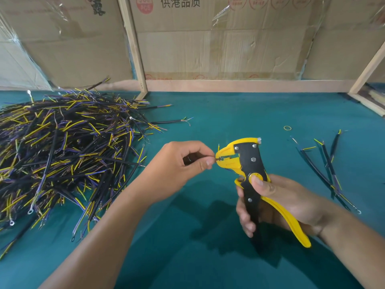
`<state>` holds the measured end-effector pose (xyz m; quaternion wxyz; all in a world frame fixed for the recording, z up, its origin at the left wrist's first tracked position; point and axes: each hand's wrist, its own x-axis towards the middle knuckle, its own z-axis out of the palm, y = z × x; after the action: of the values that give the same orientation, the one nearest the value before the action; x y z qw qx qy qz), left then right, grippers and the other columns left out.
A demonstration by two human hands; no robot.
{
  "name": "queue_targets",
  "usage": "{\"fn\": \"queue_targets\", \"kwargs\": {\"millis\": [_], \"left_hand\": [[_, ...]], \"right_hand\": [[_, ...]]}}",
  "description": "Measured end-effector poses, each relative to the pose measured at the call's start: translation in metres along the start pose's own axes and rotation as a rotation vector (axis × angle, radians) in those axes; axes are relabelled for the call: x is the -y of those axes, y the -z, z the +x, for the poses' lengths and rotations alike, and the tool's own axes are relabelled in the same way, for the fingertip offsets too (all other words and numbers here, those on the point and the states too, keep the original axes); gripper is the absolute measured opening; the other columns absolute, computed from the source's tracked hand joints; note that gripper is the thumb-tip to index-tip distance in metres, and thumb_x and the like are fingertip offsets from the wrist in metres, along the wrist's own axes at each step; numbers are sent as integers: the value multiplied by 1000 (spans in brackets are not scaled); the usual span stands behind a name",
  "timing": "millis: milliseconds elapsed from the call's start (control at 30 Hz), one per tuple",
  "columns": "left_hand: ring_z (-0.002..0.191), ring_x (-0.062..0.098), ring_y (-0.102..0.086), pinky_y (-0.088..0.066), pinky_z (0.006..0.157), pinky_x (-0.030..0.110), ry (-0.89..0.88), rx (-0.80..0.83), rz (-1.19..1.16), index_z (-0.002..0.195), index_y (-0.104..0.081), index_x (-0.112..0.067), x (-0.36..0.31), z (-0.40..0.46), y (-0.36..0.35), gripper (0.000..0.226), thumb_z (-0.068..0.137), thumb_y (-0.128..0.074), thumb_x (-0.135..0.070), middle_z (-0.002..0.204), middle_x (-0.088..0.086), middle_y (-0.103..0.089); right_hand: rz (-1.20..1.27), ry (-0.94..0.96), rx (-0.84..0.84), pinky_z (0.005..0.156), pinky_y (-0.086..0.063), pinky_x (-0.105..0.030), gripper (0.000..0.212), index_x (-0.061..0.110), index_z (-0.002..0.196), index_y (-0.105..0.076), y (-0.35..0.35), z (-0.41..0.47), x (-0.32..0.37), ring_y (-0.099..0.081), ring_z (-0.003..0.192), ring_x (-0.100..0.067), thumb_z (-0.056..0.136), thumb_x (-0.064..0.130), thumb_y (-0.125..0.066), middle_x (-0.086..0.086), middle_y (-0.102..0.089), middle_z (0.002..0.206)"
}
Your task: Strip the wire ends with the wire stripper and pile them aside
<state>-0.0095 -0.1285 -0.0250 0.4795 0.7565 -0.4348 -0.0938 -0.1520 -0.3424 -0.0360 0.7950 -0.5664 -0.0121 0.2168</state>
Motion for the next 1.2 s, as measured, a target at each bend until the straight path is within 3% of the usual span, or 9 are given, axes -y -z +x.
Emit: {"fn": "queue_targets", "kwargs": {"millis": [133, 200, 267, 333, 433, 500, 667, 867, 1200], "left_hand": [[73, 29, -56, -46, 66, 37, 6, -10, -13, 91, -68, -27, 1, 1, 1, 9, 93, -64, -34, 80, -1, -68], [77, 31, -59, -47, 69, 40, 5, -33, -11, 92, -68, -27, 3, 1, 6, 8, 93, -63, -34, 82, 0, -69], [77, 28, -60, -48, 69, 38, 7, -55, -9, 92, -69, -27, 5, 1, 11, 7, 92, -64, -32, 82, 0, -69], [73, 17, -60, -48, 69, 30, 4, -69, 4, 91, -69, -27, 5, 1, 14, 4, 90, -65, -28, 81, -4, -69], [69, 1, -55, -42, 66, 14, -25, -65, 37, 89, -71, -25, 3, -1, 17, 7, 91, -69, -18, 78, -13, -67], [76, 4, -60, -43, 73, 11, -56, -53, 95, 92, -73, -25, 1, -2, 19, 8, 92, -70, -18, 83, -16, -68], [90, 14, -59, -41, 88, 24, -160, -77, 232, 99, -74, -29, -7, -1, 24, 14, 94, -62, -32, 90, -16, -67], [94, 14, -60, -41, 95, 50, -183, -84, 240, 99, -73, -33, -12, -2, 23, 11, 94, -63, -33, 94, -18, -67], [95, 16, -60, -41, 94, 51, -189, -49, 234, 99, -71, -38, -14, -2, 20, 10, 95, -62, -35, 96, -18, -67]], "right_hand": [[44, -3, -79, 80, -55, -48, 44, 6, 100, -69, 0, 1, 1, -65, 82, -38, 78, 40, -84, -31, -66, 98], [89, 15, -120, 84, -55, -49, 51, 4, 111, -70, 4, 2, 3, -66, 87, -36, 76, 38, -85, -28, -66, 102], [108, 24, -95, 90, -53, -54, 58, 7, 130, -63, 7, 0, 7, -65, 101, -38, 84, 38, -79, -25, -65, 107], [97, 34, -87, 96, -50, -60, 57, 9, 138, -57, 8, -2, 9, -62, 107, -38, 90, 36, -73, -22, -62, 105], [40, 34, -179, 93, -51, -62, 47, 4, 123, -64, 5, -1, 8, -60, 93, -35, 91, 37, -69, -19, -58, 92], [-26, 28, -216, 87, -55, -59, 39, 0, 104, -68, 2, -2, 9, -61, 86, -35, 89, 36, -71, -21, -58, 88], [-142, -39, -159, 78, -58, -47, 23, 5, 92, -66, -1, -10, 18, -68, 90, -47, 87, 27, -67, -34, -67, 102], [-100, -43, -92, 81, -53, -56, 26, 5, 93, -66, -1, -7, 13, -61, 79, -41, 87, 30, -69, -26, -60, 85], [-87, -26, -54, 78, -52, -52, 26, 5, 91, -62, -4, -2, 5, -55, 72, -34, 91, 30, -68, -20, -53, 78]]}}
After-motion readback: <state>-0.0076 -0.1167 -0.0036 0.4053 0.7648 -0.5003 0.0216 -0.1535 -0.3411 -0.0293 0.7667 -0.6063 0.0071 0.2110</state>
